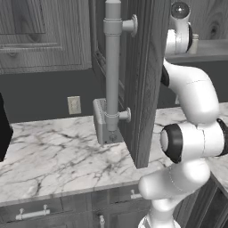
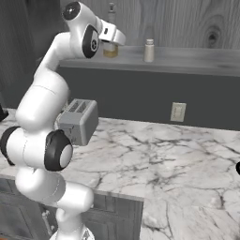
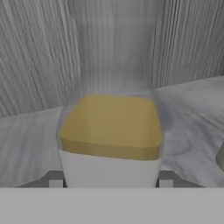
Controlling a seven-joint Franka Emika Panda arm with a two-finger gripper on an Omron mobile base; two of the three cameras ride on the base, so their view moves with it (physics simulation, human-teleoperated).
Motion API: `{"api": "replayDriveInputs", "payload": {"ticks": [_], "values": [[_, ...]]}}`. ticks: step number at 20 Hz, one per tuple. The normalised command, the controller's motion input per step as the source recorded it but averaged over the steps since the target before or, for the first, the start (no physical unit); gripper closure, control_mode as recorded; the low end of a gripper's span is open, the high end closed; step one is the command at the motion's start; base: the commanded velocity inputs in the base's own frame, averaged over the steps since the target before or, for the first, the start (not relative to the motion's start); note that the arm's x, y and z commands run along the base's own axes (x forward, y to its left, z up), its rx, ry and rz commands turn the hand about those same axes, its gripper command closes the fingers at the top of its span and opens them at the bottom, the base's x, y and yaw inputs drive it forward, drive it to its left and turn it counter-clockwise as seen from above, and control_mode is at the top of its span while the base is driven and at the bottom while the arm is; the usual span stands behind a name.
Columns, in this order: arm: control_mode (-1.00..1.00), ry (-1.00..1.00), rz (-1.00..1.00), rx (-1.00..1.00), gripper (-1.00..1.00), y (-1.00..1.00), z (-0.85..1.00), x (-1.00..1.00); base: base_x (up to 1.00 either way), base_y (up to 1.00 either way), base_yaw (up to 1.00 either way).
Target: Retrieve the bottle and the shaker from the cabinet and place them next to the mixing bowl on the counter. Then add garlic from the fridge to the mixing bowl.
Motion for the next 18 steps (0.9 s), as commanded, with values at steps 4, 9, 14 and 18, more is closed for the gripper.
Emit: {"api": "replayDriveInputs", "payload": {"ticks": [4,9,14,18], "values": [[-1.0,-0.09,0.04,0.04,1.0,0.0,0.0,-1.0,0.0,0.0,0.0],[-1.0,-0.05,0.06,0.03,1.0,0.0,0.0,-1.0,0.0,0.0,0.0],[-1.0,0.01,0.1,0.0,1.0,0.0,0.0,-1.0,0.0,0.0,0.0],[-1.0,0.0,0.16,0.0,1.0,0.01,0.0,-1.0,0.0,0.0,0.0]]}}
